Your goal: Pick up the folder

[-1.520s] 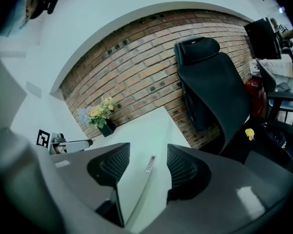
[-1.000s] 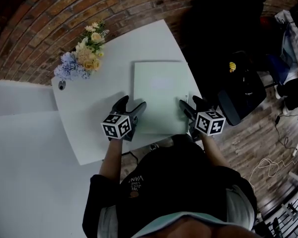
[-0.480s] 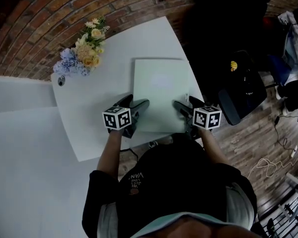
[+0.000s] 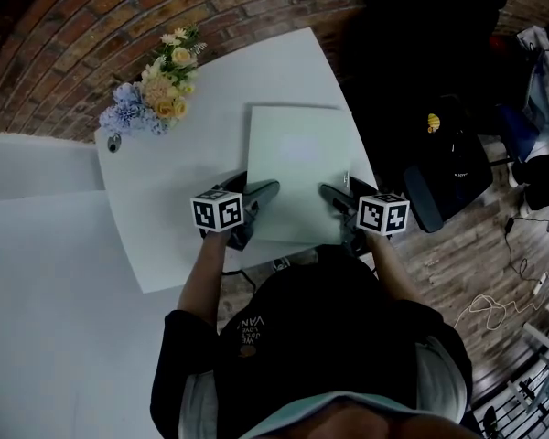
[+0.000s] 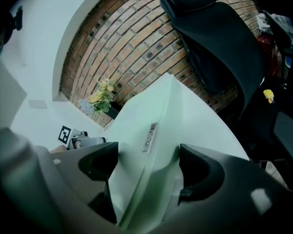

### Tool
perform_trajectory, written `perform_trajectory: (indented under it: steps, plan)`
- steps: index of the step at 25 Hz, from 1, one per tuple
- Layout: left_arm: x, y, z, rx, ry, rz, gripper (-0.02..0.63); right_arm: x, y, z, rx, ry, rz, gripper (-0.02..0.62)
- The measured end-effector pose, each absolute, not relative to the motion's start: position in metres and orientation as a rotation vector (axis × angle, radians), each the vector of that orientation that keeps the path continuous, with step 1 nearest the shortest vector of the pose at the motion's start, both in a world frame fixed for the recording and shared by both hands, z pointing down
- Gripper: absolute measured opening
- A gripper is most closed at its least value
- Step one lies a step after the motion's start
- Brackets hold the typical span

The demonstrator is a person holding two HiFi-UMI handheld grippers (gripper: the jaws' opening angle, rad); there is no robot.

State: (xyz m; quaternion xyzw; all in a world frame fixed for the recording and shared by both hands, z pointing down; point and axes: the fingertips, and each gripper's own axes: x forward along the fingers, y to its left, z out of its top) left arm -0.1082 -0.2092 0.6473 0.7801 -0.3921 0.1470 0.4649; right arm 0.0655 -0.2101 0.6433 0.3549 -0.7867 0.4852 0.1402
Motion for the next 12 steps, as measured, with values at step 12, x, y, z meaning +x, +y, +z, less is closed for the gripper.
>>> perform_trajectory:
  steps: [12]
  plan:
    - [-0.1051,-0.2087,0.6467,1.912,-0.967,0.365,0.417,0.0617,-0.2093,0.6424,1.027,-2.283,1.41,0.376]
